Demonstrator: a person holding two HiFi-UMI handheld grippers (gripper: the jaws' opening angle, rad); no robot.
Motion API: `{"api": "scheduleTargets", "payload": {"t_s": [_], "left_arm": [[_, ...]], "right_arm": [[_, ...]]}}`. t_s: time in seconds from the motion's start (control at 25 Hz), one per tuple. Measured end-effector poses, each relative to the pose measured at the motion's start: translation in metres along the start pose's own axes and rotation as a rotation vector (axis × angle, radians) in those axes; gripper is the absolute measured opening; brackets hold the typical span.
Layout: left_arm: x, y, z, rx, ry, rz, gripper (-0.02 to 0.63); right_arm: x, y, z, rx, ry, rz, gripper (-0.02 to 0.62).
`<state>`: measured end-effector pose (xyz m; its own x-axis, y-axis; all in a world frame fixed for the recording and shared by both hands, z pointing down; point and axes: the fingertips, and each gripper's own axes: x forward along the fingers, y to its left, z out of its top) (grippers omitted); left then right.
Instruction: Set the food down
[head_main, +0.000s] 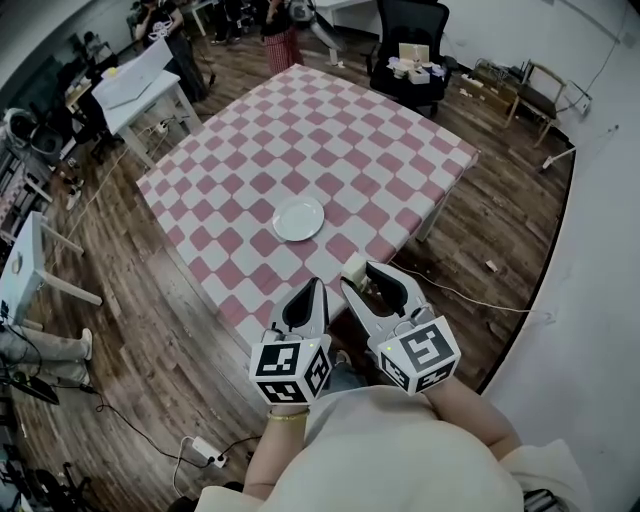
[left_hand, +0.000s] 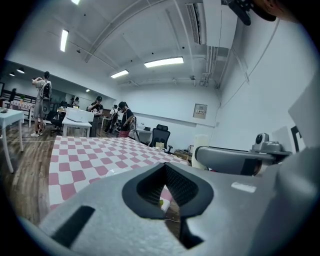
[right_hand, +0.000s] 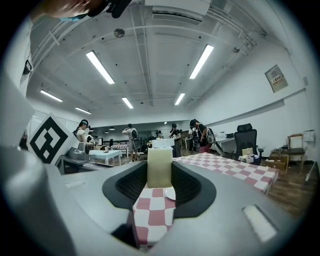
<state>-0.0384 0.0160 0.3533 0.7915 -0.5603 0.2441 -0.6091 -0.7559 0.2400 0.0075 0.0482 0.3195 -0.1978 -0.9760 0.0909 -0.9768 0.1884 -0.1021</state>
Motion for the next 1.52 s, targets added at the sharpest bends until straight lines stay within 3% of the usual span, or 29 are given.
{"api": "scheduleTargets", "payload": {"t_s": [0.84,1.52], "left_arm": [[0.059,0.079,0.028,0.008,0.028,-0.044,0.005],[0.076,0.116,0.032,-0.014,0.038,-0.044,0.005]], "right_arm": [[0.102,-0.019,0.006,0.019,0.005,-0.042,0.156],[0.138,-0.019,-0.002,0.027,0.025,-0.058,0.156]]}}
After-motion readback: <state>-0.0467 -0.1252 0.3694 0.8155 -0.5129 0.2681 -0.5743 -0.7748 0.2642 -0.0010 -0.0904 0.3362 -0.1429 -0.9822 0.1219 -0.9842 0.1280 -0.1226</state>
